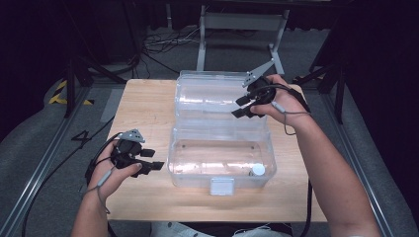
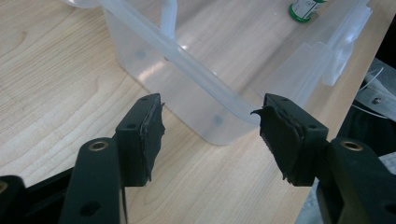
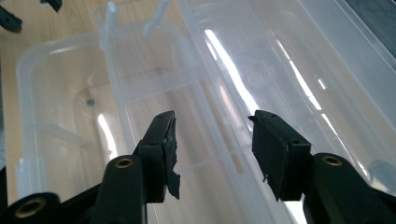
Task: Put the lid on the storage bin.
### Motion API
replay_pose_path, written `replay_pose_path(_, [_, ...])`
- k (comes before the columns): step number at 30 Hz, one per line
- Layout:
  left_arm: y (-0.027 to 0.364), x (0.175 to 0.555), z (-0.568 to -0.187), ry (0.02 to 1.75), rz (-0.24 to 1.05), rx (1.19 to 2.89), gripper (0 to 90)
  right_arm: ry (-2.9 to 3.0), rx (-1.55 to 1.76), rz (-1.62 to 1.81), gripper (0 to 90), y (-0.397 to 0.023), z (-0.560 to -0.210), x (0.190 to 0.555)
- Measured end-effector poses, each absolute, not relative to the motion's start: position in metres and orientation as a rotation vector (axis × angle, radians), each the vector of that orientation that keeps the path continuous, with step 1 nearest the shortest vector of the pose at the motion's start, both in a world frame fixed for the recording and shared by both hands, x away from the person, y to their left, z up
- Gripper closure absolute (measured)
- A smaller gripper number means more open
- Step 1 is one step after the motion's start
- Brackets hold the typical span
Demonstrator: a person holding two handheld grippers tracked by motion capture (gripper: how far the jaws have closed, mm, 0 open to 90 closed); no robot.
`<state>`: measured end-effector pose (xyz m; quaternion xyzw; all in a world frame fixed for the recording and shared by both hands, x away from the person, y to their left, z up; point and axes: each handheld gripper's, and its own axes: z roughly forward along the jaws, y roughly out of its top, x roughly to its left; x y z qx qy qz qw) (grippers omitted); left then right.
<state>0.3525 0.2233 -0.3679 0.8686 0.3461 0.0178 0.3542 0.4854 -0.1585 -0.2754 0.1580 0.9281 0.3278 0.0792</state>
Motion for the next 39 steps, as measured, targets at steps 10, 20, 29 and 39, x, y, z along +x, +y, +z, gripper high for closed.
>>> replay_pose_path(10, [0.215, 0.348, -0.365, 0.867, 0.036, 2.268, 40.3, 2.800, 0.418, 0.921, 53.6, -0.142, -0.278, 0.502])
replay_pose_path(20, [0.208, 0.347, -0.363, 0.830, 0.023, 2.291, 40.5, 2.885, 0.319, 0.816, 68.6, -0.129, -0.289, 0.512])
replay_pose_path(29, [0.198, 0.345, -0.360, 0.787, 0.006, 2.322, 40.9, 2.904, 0.271, 0.750, 84.9, -0.126, -0.285, 0.513])
replay_pose_path(39, [0.177, 0.341, -0.360, 0.723, -0.023, 2.392, 42.0, 2.927, 0.272, 0.770, 86.1, -0.128, -0.285, 0.516])
